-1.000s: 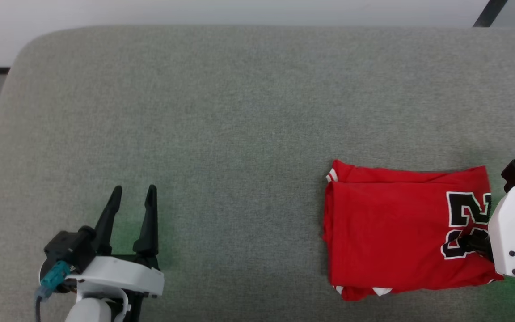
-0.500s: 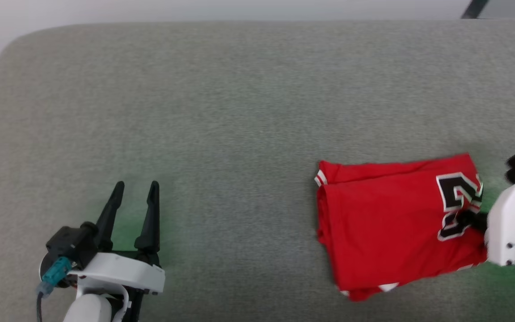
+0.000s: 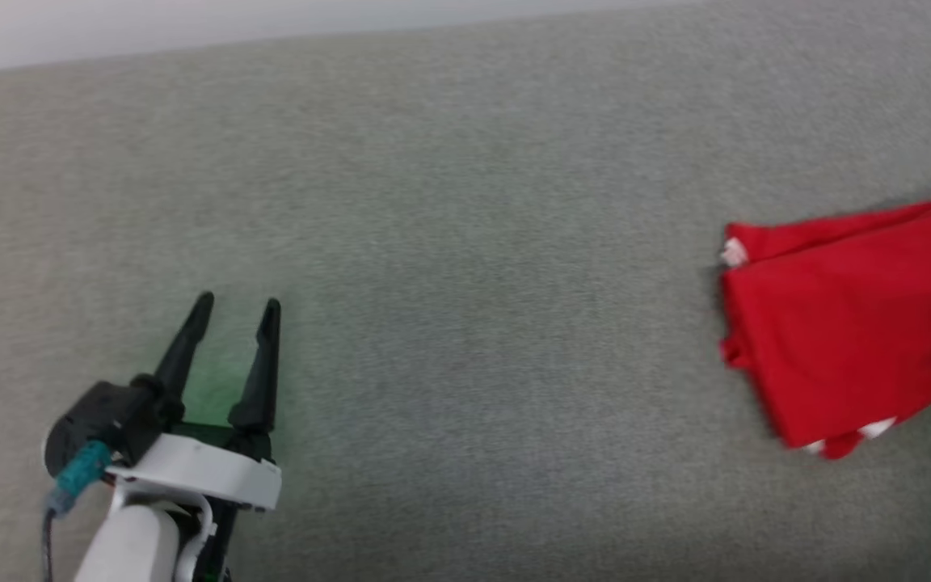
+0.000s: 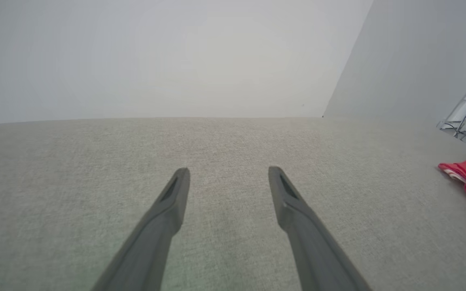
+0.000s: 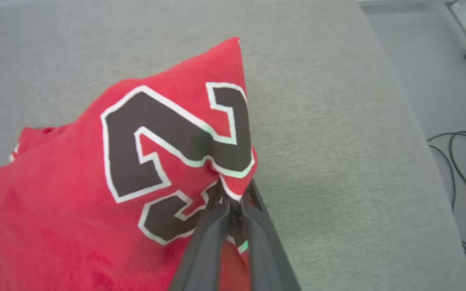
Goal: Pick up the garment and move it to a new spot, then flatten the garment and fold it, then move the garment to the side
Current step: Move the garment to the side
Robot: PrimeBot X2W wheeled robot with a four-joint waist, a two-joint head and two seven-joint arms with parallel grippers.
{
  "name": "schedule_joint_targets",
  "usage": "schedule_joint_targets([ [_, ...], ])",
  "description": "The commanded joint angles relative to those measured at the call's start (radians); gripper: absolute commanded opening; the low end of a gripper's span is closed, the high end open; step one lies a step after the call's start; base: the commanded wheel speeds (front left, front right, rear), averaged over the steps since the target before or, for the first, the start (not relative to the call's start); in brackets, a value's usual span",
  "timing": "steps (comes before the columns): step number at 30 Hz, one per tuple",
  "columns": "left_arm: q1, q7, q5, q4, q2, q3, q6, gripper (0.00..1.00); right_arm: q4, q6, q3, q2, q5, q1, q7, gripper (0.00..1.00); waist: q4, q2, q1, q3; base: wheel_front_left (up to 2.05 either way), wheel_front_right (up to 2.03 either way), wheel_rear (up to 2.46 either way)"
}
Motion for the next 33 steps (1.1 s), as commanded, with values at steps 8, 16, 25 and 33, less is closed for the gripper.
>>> schedule_joint_targets([
  [8, -0.043, 0.003, 0.001, -0.047, 0.068, -0.014, -0.002, 1.0, 0.114, -0.002, -0.096, -0.037, -0.092, -0.12, -0.142, 0.0, -0.084, 0.0, 0.0, 0.075, 0.0, 0.0, 0.0],
  [16, -0.06, 0.02, -0.002, -0.092, 0.111, -0.005, 0.0, 1.0, 0.238, -0.002, -0.122, -0.03, -0.197, -0.192, -0.246, 0.0, -0.1, 0.0, 0.0, 0.126, 0.0, 0.0, 0.0],
  [25, -0.07, 0.039, 0.008, -0.142, 0.135, -0.006, 0.014, 1.0, 0.358, -0.002, -0.102, 0.002, -0.271, -0.241, -0.332, 0.0, -0.114, 0.0, 0.0, 0.149, 0.0, 0.0, 0.0],
  [33, -0.065, 0.039, 0.004, -0.156, 0.138, -0.008, 0.025, 1.0, 0.421, -0.002, -0.097, -0.003, -0.303, -0.273, -0.402, 1.0, -0.111, 0.0, 0.0, 0.146, 0.0, 0.0, 0.0],
])
